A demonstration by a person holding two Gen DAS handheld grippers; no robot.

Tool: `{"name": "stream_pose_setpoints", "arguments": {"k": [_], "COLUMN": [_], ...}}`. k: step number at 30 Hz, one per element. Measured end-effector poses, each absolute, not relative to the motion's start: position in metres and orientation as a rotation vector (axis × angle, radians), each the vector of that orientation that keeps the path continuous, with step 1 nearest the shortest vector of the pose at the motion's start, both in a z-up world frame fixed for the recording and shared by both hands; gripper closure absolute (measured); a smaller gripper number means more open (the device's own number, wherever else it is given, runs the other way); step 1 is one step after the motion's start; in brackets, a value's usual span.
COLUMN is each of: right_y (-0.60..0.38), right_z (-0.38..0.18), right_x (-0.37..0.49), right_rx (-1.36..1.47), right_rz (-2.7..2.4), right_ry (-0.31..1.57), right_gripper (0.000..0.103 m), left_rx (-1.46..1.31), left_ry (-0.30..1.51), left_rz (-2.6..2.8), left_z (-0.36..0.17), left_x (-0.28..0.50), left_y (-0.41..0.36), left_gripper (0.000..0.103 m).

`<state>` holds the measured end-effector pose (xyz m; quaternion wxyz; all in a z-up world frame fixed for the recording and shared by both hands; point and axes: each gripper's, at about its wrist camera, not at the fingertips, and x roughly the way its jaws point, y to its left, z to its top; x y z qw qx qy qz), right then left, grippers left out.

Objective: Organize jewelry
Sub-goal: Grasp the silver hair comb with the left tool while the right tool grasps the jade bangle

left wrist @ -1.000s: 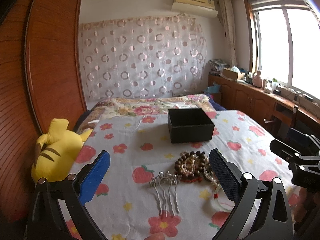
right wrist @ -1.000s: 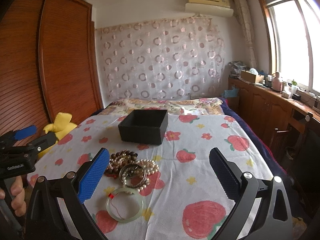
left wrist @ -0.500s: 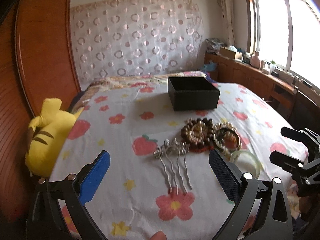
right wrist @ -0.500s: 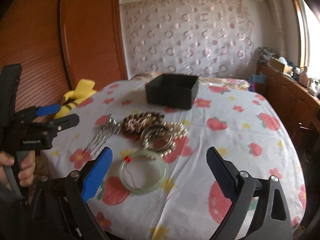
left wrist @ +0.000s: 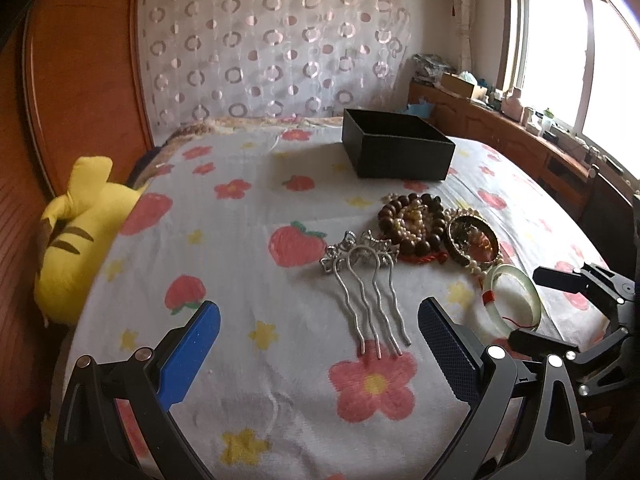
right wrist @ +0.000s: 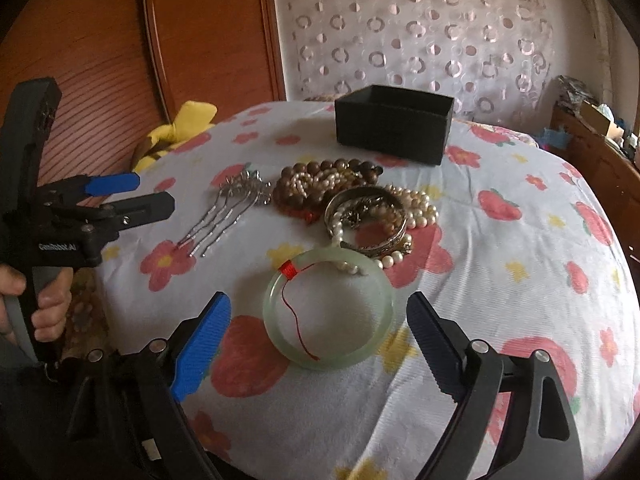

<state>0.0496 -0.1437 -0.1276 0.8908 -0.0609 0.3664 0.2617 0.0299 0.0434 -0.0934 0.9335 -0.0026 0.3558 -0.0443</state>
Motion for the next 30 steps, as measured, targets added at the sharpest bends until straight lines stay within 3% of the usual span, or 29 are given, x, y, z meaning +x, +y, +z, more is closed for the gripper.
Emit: {"name": "stream_pose_setpoints", "arguments": {"k": [8,15,30], "right_y": [-0.137,-0.149,-0.180], "right_z": [-0.135,-0.132,-0.124], "right_x": [0.052,0.053,0.053], "right_rx": [-0.196,-0.179,-0.142], "right_rz": [0.508,0.514,0.453], "right_ry": [0.768,0.758,0.723], "right_gripper": [0.028,0.028,0.028], "left_rx": [-0.031,-0.025,0.053], "left_ry": [0.770,0.793,0.851], "left_rz": [-0.104,-0.163,-0.182], "left_z": [-0.103,-0.106,-0.113], "left_x": [0.037,0.051,0.094], "left_y": [0.048,0.038,0.008], "left_gripper": [0.007,0.007,0.021]}}
